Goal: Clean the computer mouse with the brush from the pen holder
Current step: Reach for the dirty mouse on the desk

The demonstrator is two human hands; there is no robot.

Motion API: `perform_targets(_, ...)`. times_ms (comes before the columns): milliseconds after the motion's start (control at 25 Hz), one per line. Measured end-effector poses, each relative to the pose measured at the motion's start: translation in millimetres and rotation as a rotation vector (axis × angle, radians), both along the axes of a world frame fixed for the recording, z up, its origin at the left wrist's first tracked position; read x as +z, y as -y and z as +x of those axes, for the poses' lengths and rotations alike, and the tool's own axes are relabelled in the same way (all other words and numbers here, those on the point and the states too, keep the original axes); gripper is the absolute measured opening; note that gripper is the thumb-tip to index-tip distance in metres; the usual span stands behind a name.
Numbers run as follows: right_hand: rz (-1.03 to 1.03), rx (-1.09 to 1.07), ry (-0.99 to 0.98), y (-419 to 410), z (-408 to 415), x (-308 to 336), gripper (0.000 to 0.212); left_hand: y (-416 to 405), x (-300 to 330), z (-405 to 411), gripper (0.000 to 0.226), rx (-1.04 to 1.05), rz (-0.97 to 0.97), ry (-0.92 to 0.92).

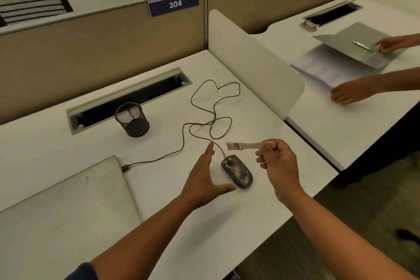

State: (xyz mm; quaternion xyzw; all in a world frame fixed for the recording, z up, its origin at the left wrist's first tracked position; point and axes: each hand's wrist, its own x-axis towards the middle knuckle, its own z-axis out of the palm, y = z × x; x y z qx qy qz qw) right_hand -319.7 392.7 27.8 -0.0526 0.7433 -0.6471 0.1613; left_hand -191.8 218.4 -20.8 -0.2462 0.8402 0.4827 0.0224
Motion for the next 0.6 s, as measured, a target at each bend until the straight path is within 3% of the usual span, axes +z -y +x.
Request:
perform_targets(280, 0.024, -0.099, 0.173, -34, -7, -30, 0.014, -30, -30, -23, 0.167, 0.053, -0.017, 0.086)
perform_targets(600, -0.039, -0.091, 0.295, -48, -15, -42, 0.016, -44, -52, -33, 0.158, 0.098, -0.135, 0.076)
